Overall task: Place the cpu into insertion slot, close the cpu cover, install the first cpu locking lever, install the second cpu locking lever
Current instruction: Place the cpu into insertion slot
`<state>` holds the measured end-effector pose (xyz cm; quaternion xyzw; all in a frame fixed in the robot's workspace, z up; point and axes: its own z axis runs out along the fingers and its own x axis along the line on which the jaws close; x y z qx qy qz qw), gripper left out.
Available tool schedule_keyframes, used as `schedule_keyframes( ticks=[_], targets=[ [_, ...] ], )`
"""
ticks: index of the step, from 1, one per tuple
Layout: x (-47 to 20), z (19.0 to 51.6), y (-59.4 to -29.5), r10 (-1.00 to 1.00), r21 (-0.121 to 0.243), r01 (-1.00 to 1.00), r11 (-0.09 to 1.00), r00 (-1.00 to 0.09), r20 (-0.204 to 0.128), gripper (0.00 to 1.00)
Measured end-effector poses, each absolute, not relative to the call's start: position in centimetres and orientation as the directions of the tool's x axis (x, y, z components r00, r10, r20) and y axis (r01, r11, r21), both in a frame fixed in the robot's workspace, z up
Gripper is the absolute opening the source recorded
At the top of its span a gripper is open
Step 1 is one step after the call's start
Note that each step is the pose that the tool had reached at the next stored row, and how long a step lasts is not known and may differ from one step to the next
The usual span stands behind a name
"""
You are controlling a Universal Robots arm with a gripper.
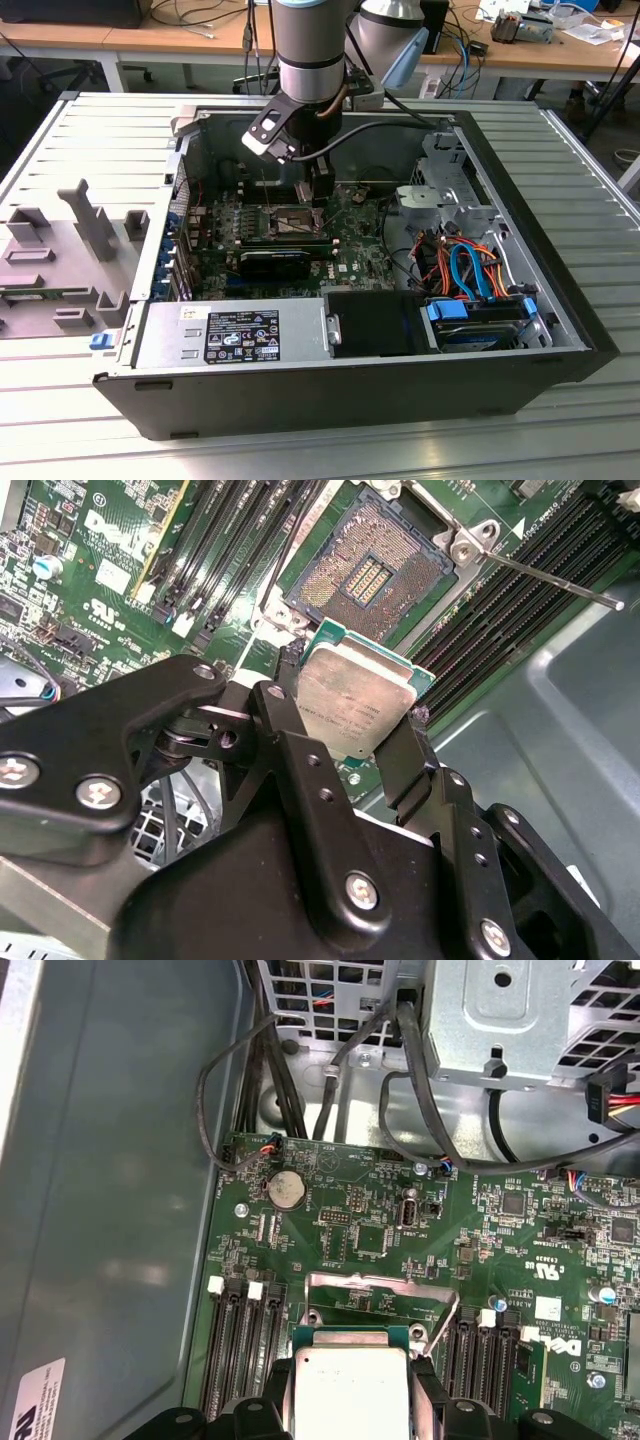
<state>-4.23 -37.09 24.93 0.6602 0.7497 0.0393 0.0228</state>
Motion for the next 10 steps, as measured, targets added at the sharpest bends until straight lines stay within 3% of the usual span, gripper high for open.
schedule_keyframes(
  ticks=[10],
  targets=[
    [-4.23,24.91,-37.08,0.993,0.089,0.989,0.118,-0.12,0.018,0.55]
  ],
)
